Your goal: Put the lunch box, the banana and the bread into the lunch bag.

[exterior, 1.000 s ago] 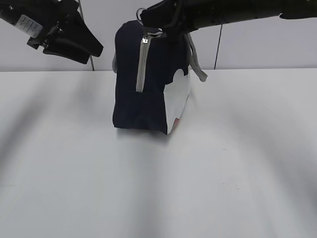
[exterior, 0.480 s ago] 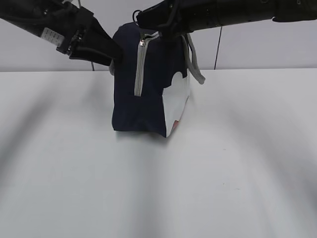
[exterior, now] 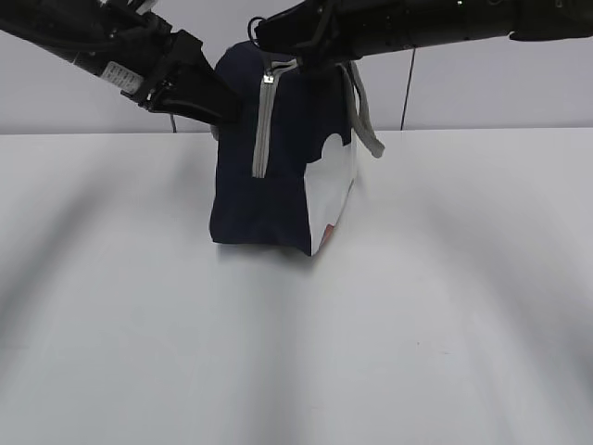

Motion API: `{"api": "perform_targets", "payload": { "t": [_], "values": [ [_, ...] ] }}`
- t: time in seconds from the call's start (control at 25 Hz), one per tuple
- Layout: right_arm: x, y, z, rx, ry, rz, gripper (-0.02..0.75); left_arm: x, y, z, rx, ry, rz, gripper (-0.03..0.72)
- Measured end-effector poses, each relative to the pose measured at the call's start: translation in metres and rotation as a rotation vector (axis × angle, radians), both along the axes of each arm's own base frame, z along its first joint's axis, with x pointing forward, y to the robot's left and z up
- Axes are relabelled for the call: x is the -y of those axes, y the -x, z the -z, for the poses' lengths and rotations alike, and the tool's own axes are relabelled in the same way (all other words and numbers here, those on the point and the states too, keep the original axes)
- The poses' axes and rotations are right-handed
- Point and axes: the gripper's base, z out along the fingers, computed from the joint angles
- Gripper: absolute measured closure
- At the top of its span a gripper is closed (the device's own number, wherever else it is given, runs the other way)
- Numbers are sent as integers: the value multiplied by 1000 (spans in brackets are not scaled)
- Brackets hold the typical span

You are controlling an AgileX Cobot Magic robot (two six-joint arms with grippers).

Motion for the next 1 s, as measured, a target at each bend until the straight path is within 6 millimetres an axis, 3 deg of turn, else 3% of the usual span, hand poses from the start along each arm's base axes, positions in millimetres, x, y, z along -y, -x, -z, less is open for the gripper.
{"api": "perform_targets", "payload": {
  "t": [0.2,0.28,1.0],
  "values": [
    [0,-1,0,-10,-24,7,754,1,0,1,5,-11,3,629],
    [-1,-1,-1,-16,-41,12,754,4,1,1,6,-14,9,678],
    [-3,-1,-2,-109,-135,17,754,-1,11,5,-101,-114,29,686]
  ]
}}
